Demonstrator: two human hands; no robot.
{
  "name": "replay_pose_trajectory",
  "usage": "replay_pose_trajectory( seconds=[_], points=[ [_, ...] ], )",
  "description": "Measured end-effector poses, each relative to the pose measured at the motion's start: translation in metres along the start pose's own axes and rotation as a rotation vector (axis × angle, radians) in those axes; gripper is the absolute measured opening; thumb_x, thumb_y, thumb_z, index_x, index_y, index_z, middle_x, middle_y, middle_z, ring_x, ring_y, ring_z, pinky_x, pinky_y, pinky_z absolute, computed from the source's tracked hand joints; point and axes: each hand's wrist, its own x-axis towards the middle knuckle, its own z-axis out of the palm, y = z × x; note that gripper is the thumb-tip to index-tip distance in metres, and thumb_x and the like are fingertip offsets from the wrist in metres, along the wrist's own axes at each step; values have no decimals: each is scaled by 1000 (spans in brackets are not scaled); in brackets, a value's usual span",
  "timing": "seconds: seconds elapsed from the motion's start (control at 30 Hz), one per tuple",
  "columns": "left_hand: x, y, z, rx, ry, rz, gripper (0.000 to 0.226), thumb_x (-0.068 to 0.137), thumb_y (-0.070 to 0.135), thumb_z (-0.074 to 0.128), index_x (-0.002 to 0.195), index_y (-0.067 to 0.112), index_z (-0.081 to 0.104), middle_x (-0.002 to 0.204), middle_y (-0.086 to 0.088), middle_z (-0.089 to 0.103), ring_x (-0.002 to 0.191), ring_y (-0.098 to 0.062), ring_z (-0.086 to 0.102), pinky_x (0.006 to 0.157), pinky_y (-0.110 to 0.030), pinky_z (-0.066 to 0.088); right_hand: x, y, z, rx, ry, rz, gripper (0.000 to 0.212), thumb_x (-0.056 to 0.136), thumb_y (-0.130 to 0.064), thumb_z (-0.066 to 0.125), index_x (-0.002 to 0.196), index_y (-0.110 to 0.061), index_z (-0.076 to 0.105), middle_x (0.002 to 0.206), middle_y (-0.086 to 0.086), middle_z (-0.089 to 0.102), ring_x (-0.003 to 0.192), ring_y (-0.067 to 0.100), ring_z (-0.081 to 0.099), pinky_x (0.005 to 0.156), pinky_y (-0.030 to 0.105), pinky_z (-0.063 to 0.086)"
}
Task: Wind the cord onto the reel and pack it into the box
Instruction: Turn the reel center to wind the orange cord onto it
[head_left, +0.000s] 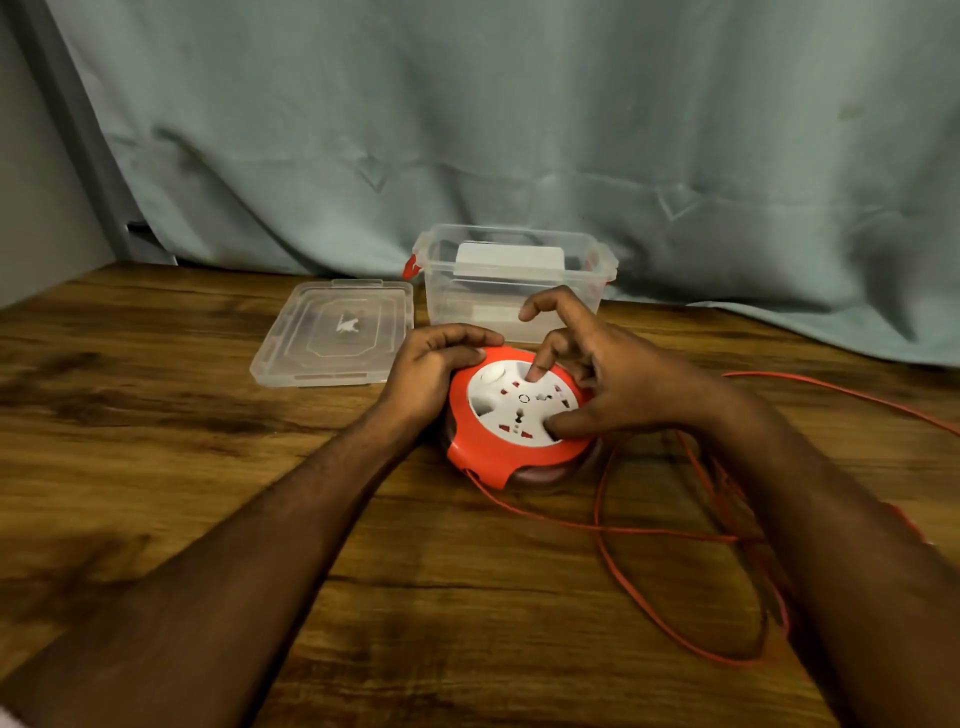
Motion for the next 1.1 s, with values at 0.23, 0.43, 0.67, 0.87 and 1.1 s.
replay_pose_trajectory(
  seconds=[0.23,0.43,0.67,0.87,1.1],
  points=[
    [1,-1,0,-6,-8,-2,26,90,-8,53,104,0,74,100,-18,74,83,-24,71,72,-28,59,-1,-8,3,-188,79,88,67,56,-57,92,104,-41,47,88,-15,71,80,7,66,68,41,60],
    [2,-3,0,-19,-2,-25,26,89,-7,53,101,3,75,105,-24,74,89,-32,70,81,-40,59,2,-8,11,-276,139,35,55,58,-68,82,61,-20,54,57,-4,59,56,13,53,54,37,42],
    [0,-1,1,-14,-11,-28,27,90,-7,52,102,1,74,100,-18,75,87,-30,71,76,-36,60,10,-12,26,-344,221,-85,65,72,-74,59,48,-15,46,43,-2,45,44,13,45,52,34,40],
    [-1,2,1,-15,0,-20,27,90,-8,51,106,-2,72,104,-22,73,88,-32,71,77,-39,60,9,-11,26,-343,256,-130,47,83,-60,67,60,-19,60,52,-8,56,51,7,52,53,27,37],
    [-2,2,0,-18,-2,-1,28,90,-8,51,100,4,74,97,-15,75,86,-29,71,76,-36,59,4,2,4,-65,7,-81,80,73,-7,81,138,-37,45,121,-15,69,59,0,56,54,27,46]
  ],
)
